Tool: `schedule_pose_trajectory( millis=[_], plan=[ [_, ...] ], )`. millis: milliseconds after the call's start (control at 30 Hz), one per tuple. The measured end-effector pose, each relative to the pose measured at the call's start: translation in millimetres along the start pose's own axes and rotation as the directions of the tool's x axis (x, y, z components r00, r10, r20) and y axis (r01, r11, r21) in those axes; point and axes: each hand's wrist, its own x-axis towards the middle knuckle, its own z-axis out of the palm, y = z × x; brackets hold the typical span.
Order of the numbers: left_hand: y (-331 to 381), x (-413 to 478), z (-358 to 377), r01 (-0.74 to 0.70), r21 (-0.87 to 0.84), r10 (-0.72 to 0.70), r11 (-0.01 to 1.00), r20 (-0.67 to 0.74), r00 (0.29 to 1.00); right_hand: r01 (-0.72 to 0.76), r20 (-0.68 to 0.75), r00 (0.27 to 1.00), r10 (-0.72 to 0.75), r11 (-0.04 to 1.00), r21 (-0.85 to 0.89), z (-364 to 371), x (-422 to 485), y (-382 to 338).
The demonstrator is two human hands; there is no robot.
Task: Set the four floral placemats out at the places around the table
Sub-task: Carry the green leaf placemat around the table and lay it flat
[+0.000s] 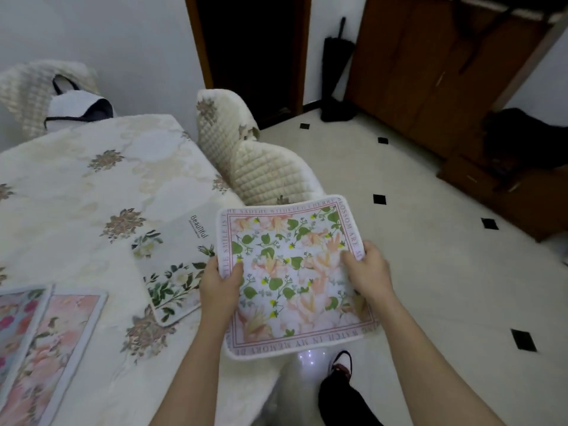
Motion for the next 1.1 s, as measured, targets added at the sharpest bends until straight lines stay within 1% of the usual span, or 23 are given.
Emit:
schedule_pose_trajectory(
  millis=[100, 200, 367, 500, 600, 700, 867, 1100],
  plan=[
    [15.3, 3.8, 37.8, -0.024, 0.006, 0.023, 1.000, 0.048, 0.999, -0.031, -0.060, 0.998, 0.032, 0.999, 0.023, -28.2, 17.7, 14.4],
    [30.9, 13.6, 83.5, -0.018, 0.021, 0.016, 1.000, 0.110, 0.994, -0.069, -0.103, 0.992, 0.071, 0.997, 0.028, -57.5, 47.2, 30.4],
    [66.3, 37.1, 178.4, -0.065, 0.037, 0.058, 0.997, 0.148, 0.987, -0.087, -0.156, 0.983, 0.092, 0.996, 0.036, -108.7, 125.7, 53.1],
    [101.0, 57.7, 256.1, -0.067, 0.058, 0.055, 0.996, 0.184, 0.981, -0.061, -0.169, 0.983, 0.066, 0.998, 0.032, -155.3, 195.6, 54.9],
    [124.5, 73.6, 306.5, -0.070, 0.082, 0.054, 0.994, 0.180, 0.982, -0.041, -0.159, 0.986, 0.045, 0.999, 0.023, -187.1, 242.0, 57.0],
    [139.7, 88.5, 346.6, -0.049, 0.041, 0.040, 0.998, 0.202, 0.979, -0.037, -0.146, 0.989, 0.036, 0.999, -0.005, -211.0, 282.0, 59.3],
    [156.0, 117.0, 393.5, -0.017, 0.064, 0.005, 0.998, 0.187, 0.982, -0.054, -0.100, 0.994, 0.052, 0.998, -0.017, -222.4, 343.3, 62.5],
    [165.5, 189.8, 437.2, 0.020, 0.051, -0.026, 0.998, 0.127, 0.992, -0.053, -0.031, 0.998, 0.052, 0.998, -0.035, -201.1, 438.5, 47.0]
  ],
)
